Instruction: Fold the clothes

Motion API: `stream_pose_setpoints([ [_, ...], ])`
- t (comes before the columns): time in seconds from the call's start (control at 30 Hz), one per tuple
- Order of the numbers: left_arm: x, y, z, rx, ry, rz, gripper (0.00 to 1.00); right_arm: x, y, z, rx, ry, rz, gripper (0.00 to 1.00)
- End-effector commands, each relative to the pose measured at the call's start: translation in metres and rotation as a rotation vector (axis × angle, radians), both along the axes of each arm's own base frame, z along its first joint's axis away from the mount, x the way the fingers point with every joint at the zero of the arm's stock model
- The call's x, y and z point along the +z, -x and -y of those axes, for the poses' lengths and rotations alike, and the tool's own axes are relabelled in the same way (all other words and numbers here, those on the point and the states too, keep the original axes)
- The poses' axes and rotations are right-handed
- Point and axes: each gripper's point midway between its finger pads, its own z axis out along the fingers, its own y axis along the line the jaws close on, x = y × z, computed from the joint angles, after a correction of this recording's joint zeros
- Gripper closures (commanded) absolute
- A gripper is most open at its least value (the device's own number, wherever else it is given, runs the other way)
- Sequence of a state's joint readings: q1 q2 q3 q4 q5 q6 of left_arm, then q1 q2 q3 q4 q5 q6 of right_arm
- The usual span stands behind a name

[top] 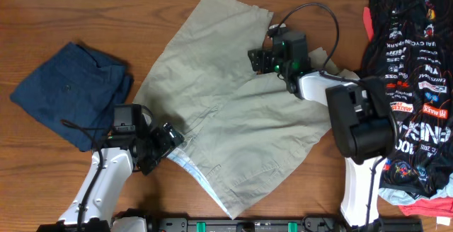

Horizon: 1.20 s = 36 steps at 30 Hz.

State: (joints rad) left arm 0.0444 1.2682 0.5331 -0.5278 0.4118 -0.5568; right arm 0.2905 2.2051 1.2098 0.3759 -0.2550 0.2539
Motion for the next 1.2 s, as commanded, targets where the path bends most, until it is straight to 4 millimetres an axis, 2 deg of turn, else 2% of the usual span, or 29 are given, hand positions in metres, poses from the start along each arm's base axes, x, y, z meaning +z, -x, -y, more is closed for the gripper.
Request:
stream_pose_setpoints([
  [0.0, -0.004, 0.004, -0.003, 0.007, -0.017, -0.020, 0.02, -0.026, 0.001, 0.000, -0.050, -0.008, -0.053, 0.19],
  [0.1, -0.004, 0.004, -0.003, 0.007, -0.018, -0.020, 0.02, -0.036, -0.001, 0.000, -0.075, -0.032, -0.058, 0.23],
  [0.2, -0.004, 0.004, -0.003, 0.007, -0.018, -0.020, 0.02, -0.040, -0.002, 0.000, -0.089, -0.052, -0.063, 0.38],
  [0.33, -0.004, 0.004, -0.003, 0.007, -0.018, -0.020, 0.02, -0.038, -0.004, -0.004, -0.086, -0.060, -0.051, 0.77],
  [0.43, -0.004, 0.004, -0.003, 0.007, -0.018, -0.020, 0.02, -0.035, -0.006, -0.005, -0.086, -0.064, -0.045, 0.99],
  [0.57, -0.004, 0.003, -0.003, 0.007, -0.018, -0.016, 0.02, -0.030, -0.011, 0.006, -0.107, -0.066, -0.038, 0.99],
  [0.67, -0.002, -0.005, -0.003, 0.007, -0.020, 0.020, 0.02, -0.017, -0.018, 0.029, -0.143, -0.059, -0.035, 0.99],
  [0.8, 0.003, -0.027, -0.008, 0.015, -0.048, 0.112, 0.02, 0.008, -0.021, 0.063, -0.176, -0.017, -0.035, 0.99],
  [1.03, 0.010, -0.055, -0.017, 0.034, -0.095, 0.229, 0.05, 0.041, -0.003, 0.110, -0.204, 0.107, -0.085, 0.99],
  [1.17, 0.001, -0.053, -0.017, 0.041, -0.090, 0.194, 0.05, 0.042, 0.009, 0.128, -0.237, 0.168, -0.138, 0.99],
])
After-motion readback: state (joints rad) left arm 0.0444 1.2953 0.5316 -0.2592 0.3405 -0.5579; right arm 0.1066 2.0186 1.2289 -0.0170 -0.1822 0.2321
